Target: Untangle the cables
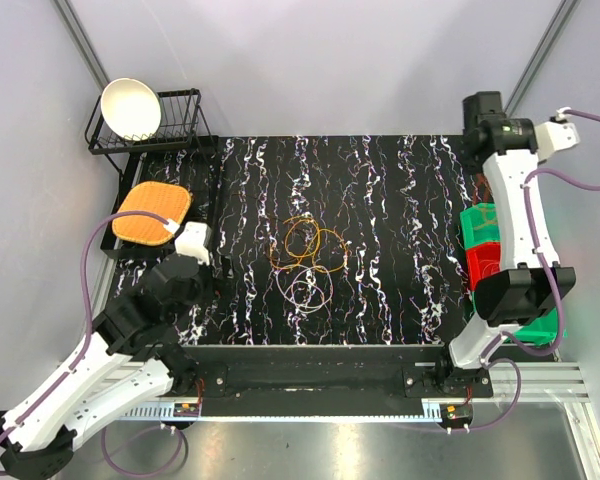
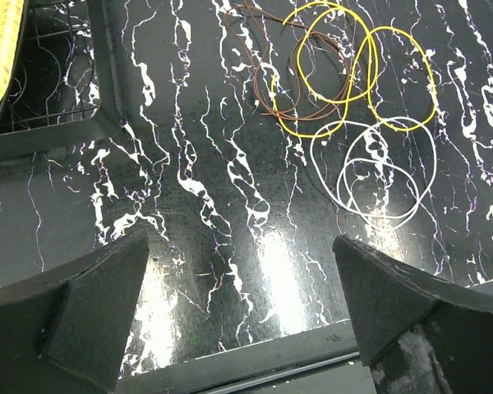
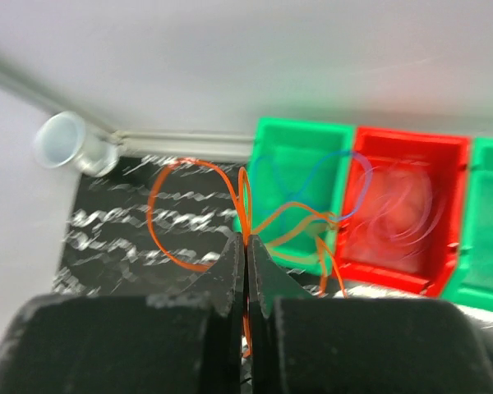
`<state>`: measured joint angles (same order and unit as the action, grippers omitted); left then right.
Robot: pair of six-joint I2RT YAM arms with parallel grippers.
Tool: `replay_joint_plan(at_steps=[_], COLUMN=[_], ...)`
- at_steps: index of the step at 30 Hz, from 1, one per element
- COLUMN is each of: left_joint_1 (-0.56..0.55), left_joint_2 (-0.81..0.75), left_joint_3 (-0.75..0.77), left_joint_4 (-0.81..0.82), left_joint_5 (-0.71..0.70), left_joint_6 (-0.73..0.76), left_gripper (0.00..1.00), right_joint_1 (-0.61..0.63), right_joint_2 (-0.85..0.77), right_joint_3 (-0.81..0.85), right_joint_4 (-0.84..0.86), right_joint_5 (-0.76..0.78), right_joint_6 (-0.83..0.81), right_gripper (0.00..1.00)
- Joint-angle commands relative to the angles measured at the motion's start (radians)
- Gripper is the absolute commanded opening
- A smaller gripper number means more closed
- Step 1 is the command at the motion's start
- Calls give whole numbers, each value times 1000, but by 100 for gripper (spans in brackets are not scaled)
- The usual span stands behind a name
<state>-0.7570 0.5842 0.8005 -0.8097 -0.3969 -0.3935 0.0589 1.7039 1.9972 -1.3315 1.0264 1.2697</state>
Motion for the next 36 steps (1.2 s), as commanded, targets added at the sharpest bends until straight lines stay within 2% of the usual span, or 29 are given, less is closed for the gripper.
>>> replay_joint_plan(at_steps=[1, 7, 11, 18, 23, 36], left_joint_1=[2, 4, 2, 4, 2, -7], left_joint_2=[-4, 19, 26, 14, 2, -63], left_joint_3=[-3, 0, 0, -3, -3, -14], left_joint_4=[47, 49, 47, 47, 47, 47], left_joint_5=[-10, -3, -2, -7, -2, -2], left_joint_6=[-8, -5, -5, -10, -10, -22], left_gripper=[99, 99, 99, 99, 99, 99], right_joint_1=[-94, -263, -309, -344, -344, -344], right_joint_2=[-70, -107, -151, -199, -299, -383], right_joint_3=[-44, -129, -221, -322, -388, -459], right_joint_4=[-241, -222, -207, -190, -181, 18], right_joint_5=[-9, -67, -95, -150, -172, -210], right_joint_6=[-64, -46, 0, 32, 63, -121], right_gripper=[0, 0, 0, 0, 0, 0])
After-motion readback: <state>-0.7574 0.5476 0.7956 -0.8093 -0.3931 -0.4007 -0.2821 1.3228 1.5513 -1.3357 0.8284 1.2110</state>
